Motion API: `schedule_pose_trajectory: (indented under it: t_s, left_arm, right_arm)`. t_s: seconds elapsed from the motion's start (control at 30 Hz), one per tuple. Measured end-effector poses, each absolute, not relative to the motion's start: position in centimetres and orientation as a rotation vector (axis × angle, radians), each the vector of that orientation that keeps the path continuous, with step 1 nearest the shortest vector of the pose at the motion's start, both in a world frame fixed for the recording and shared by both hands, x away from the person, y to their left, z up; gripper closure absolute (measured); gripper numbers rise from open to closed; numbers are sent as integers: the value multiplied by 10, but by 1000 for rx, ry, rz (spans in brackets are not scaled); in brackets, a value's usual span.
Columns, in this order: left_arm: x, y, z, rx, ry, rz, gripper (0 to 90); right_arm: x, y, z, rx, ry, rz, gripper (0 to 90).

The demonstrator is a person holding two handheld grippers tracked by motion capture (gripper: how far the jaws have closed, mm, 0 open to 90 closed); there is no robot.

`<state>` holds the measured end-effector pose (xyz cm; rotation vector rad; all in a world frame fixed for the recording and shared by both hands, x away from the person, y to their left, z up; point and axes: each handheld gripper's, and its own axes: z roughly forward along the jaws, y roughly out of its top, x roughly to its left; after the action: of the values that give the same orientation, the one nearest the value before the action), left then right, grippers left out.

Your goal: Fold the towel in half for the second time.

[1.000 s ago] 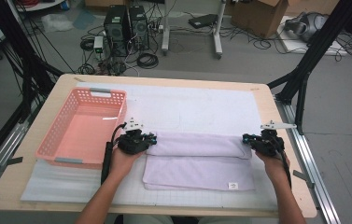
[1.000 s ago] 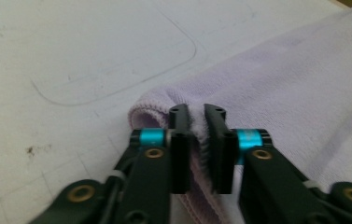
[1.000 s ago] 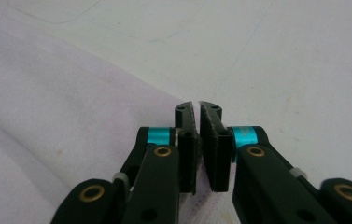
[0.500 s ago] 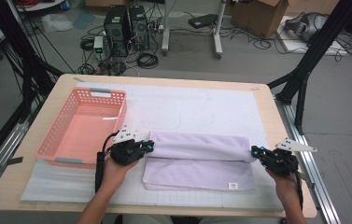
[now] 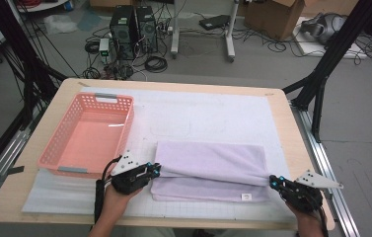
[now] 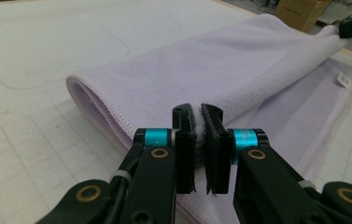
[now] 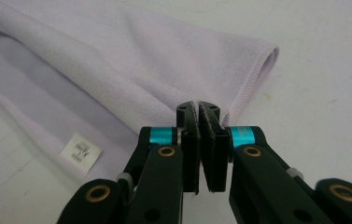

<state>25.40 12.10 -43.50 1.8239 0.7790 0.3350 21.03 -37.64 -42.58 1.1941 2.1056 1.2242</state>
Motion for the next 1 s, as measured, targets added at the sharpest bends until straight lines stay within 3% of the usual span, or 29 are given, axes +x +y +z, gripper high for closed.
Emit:
schedule_pose_trajectory:
  t_s: [0.17, 0.27, 0.33, 0.4, 0.5, 1.0]
  left_arm:
    - [237, 122, -435, 1849, 777, 317, 835]
    - [232, 126, -436, 1854, 802, 297, 789]
    - [231, 129, -432, 1824, 817, 300, 694]
    - [231, 130, -426, 1773, 839, 325, 524]
    - [235, 126, -422, 1747, 823, 337, 474]
    - [250, 119, -437, 1809, 906, 348, 493]
  right_arm:
    - [191, -377, -426, 1196, 2099, 1226, 869]
    - [185, -375, -429, 1200, 2130, 1190, 868]
    - [182, -375, -427, 1197, 2145, 1208, 846]
    - [181, -376, -424, 1194, 2118, 1198, 691]
    - [185, -381, -421, 1191, 2029, 1214, 624]
    - [212, -365, -432, 1202, 2075, 1176, 652]
